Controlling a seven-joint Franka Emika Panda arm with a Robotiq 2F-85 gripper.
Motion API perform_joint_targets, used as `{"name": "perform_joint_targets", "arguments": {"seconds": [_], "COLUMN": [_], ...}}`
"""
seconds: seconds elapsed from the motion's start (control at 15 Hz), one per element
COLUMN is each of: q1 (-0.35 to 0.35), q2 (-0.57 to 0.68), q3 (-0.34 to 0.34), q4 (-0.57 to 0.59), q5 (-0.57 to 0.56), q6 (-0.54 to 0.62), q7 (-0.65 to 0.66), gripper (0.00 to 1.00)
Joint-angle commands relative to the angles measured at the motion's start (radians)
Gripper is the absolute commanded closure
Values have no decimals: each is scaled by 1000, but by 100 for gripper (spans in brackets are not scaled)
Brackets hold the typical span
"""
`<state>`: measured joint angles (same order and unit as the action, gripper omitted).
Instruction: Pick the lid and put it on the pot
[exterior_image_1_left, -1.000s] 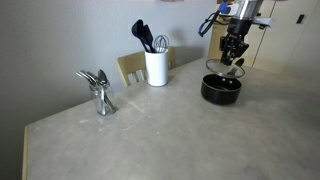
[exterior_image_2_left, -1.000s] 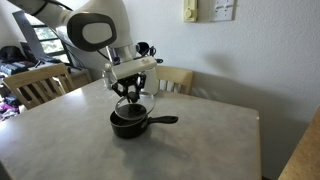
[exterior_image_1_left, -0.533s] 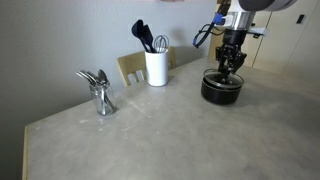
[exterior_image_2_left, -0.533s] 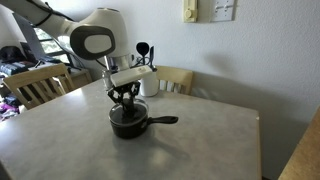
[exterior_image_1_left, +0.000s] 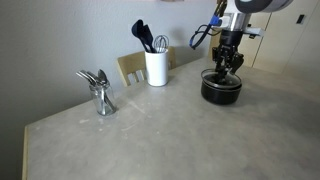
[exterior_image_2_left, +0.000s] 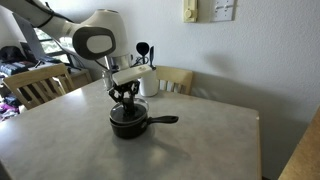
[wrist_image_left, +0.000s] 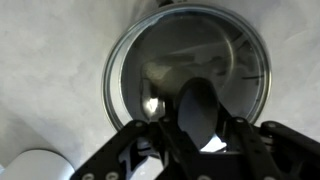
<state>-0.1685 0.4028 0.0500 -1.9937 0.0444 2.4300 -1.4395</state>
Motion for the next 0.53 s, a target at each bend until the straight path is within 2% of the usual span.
{"name": "perform_joint_targets", "arguments": {"seconds": [0.0,0.47], "q1": [5,6], "q2": [16,22], "q3": [9,10], "q4": [35,17], "q5": [-15,-10], "q6": [-19,-24], "q7": [-31,-30], "gripper": [85,85]}}
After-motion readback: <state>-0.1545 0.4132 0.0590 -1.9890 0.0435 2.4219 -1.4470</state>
